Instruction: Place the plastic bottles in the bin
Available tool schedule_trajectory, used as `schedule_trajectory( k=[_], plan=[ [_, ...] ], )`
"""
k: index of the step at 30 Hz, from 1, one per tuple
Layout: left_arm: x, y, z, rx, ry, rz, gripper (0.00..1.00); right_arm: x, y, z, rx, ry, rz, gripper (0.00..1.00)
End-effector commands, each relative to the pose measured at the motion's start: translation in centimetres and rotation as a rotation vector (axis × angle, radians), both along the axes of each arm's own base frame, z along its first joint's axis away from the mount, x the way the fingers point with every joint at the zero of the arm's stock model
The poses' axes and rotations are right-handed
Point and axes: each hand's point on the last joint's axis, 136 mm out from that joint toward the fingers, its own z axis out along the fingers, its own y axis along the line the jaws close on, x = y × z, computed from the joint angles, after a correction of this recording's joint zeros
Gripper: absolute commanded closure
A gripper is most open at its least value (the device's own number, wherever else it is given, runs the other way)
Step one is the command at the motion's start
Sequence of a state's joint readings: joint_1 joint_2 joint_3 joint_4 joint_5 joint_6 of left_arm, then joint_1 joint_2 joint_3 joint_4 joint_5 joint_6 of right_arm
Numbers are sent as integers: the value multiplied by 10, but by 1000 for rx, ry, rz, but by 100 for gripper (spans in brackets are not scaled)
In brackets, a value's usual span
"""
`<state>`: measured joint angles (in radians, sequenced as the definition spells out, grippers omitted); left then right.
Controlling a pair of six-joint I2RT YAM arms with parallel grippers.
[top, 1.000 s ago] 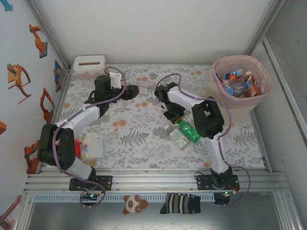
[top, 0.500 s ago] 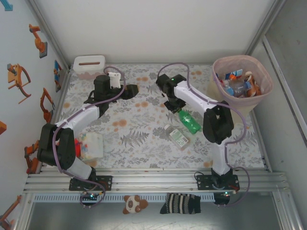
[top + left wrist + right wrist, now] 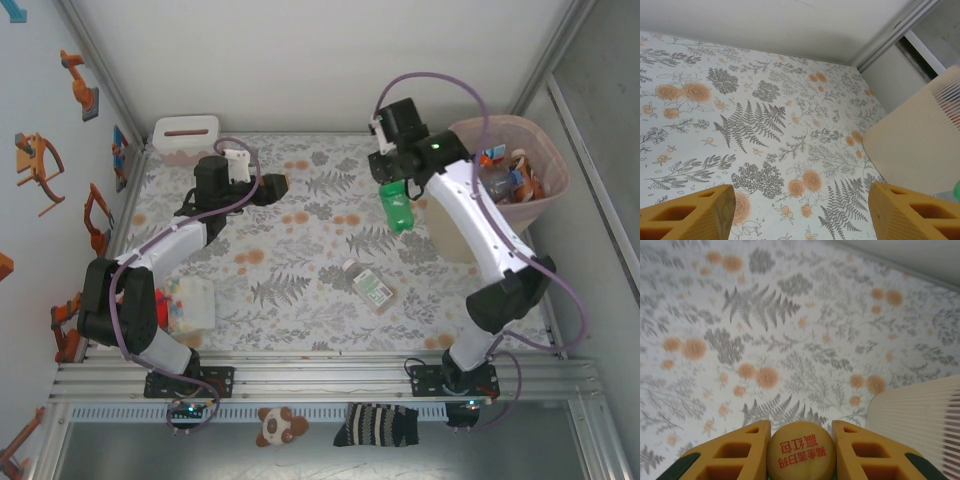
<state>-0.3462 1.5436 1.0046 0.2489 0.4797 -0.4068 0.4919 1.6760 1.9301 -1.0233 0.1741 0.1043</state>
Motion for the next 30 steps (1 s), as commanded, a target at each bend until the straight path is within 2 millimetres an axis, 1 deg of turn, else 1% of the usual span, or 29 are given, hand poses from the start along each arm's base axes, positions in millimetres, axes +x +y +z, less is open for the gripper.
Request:
schedule_trajectory(
  k=[1, 5, 7, 10, 13, 18, 21, 23, 27, 30],
  plan=[
    [0, -1, 8, -28, -19, -8, 30, 1, -12, 64, 140, -179, -18, 76],
    [1, -2, 7, -29, -19, -9, 30, -8, -40, 111, 230, -321, -53, 76],
    [2, -2, 7, -31, -19, -9, 30, -15, -55, 136, 271, -400, -74, 76],
    [4, -2, 9, -35, -23, -9, 30, -26, -80, 165, 320, -512, -123, 76],
    [5, -3, 11, -42, -26, -11, 30, -36, -105, 189, 367, -608, -183, 76],
    [6, -4, 10, -46, -22, -13, 30, -47, -142, 211, 395, -728, -284, 76],
    [6, -4, 11, -47, -22, -14, 30, -46, -163, 211, 387, -760, -348, 76],
    [6, -4, 11, -48, -22, -14, 30, -39, -173, 205, 393, -751, -379, 76],
    [5, -4, 12, -49, -21, -12, 30, -20, -190, 176, 429, -672, -424, 76],
    [5, -4, 11, -49, -17, -10, 31, -6, -197, 150, 481, -594, -428, 76]
  ],
)
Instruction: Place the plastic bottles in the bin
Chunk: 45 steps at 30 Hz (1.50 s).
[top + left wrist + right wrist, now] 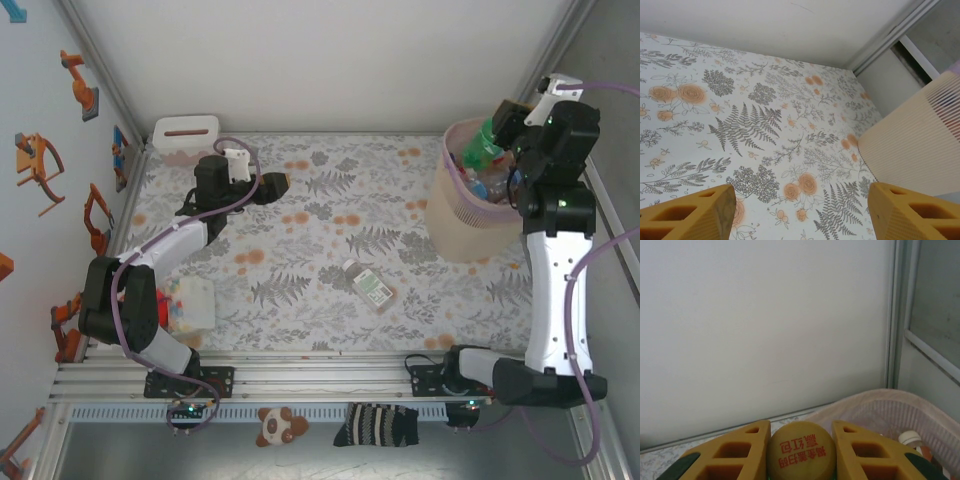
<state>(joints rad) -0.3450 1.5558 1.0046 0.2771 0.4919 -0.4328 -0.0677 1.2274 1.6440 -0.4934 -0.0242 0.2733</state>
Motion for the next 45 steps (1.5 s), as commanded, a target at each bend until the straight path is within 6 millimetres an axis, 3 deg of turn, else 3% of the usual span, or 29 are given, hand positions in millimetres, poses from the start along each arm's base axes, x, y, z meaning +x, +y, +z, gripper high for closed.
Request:
schedule_trajectory(
  k=[1, 12, 20, 32, 40, 45],
  plan=[
    [3, -1, 11, -24, -23, -7, 31, 18, 0, -22, 95, 36, 51, 76],
    [2, -1, 9, -28, -13, -7, 31, 51, -9, -107, 195, 228, 123, 76],
    [2, -1, 5, -29, -5, -4, 31, 67, 8, -156, 151, 314, 268, 76],
    [2, -2, 5, -37, 0, -5, 31, 56, 37, -200, -43, 323, 414, 75],
    [3, -2, 4, -45, 2, -7, 31, 59, 36, -229, -88, 362, 409, 73],
    [2, -2, 4, -44, 2, -6, 31, 60, 39, -236, -73, 384, 428, 72]
  ],
)
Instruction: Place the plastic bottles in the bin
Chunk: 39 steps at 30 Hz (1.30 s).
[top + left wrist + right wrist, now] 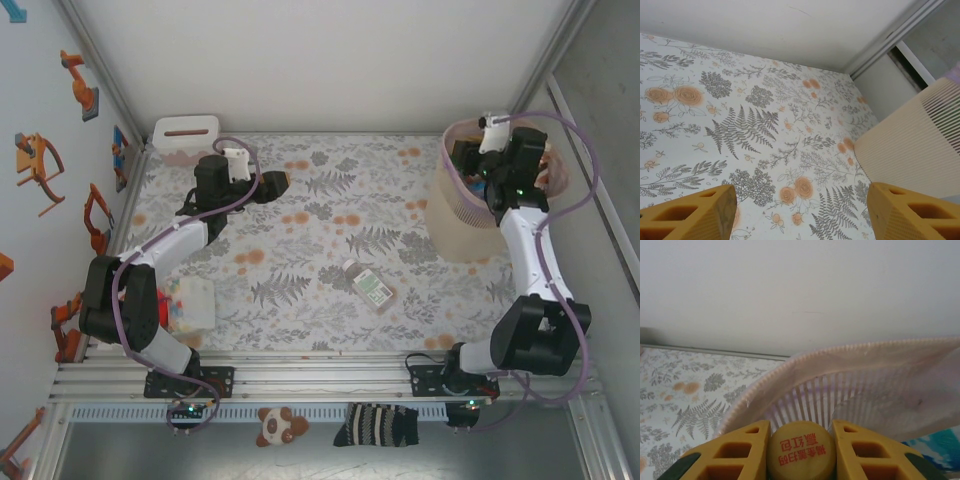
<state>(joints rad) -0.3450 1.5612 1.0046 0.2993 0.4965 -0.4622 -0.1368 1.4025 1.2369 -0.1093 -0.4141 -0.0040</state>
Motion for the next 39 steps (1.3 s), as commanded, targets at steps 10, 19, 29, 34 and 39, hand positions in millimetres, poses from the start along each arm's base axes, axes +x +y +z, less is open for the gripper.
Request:
schedule_trajectory(
  k=[10, 19, 29, 34, 39],
  plan=[
    [0, -2, 3, -22, -5, -15, 31, -22, 14, -12, 91, 171, 22, 48],
    [1, -2, 4, -25, -9, -14, 31, -32, 7, 59, 140, 95, -54, 39],
    [1, -3, 5, -30, -16, -20, 31, -65, 32, 106, 233, 109, 46, 44],
    [1, -3, 7, -32, -23, -23, 31, -94, 68, 103, 192, 181, 184, 45],
    [0, -2, 4, -30, -19, -22, 31, -121, 110, 73, 59, 288, 296, 46]
  ],
)
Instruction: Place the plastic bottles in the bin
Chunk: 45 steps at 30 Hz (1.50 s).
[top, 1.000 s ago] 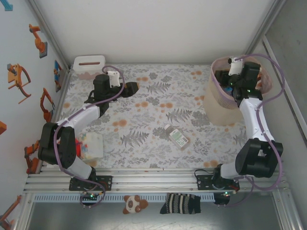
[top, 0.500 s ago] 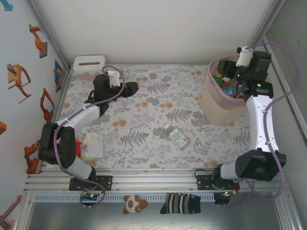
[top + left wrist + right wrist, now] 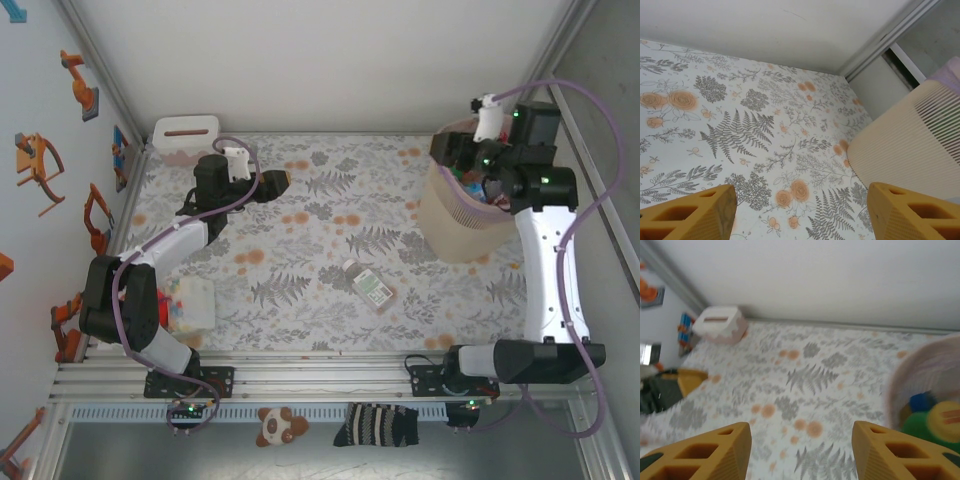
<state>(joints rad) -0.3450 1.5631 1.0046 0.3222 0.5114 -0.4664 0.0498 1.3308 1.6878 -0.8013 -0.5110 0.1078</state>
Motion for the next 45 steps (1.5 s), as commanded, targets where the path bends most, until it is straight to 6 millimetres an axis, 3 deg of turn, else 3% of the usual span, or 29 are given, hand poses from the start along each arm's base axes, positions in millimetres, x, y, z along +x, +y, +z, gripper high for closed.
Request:
schedule_trajectory(
  k=[1, 12, 26, 36, 45],
  plan=[
    [0, 2, -3, -15, 2, -7, 31, -31, 25, -25, -118, 85, 105, 46],
    [-2, 16, -13, -11, 36, 19, 31, -69, 84, -147, -445, 389, 240, 49],
    [-12, 52, -19, -5, 64, 98, 31, -78, 146, -260, -742, 628, 329, 50],
    [-28, 68, -24, 10, 69, 134, 31, -71, 150, -325, -949, 740, 306, 45],
    [-30, 69, -23, 12, 71, 137, 31, -80, 141, -366, -1028, 851, 304, 43]
  ],
)
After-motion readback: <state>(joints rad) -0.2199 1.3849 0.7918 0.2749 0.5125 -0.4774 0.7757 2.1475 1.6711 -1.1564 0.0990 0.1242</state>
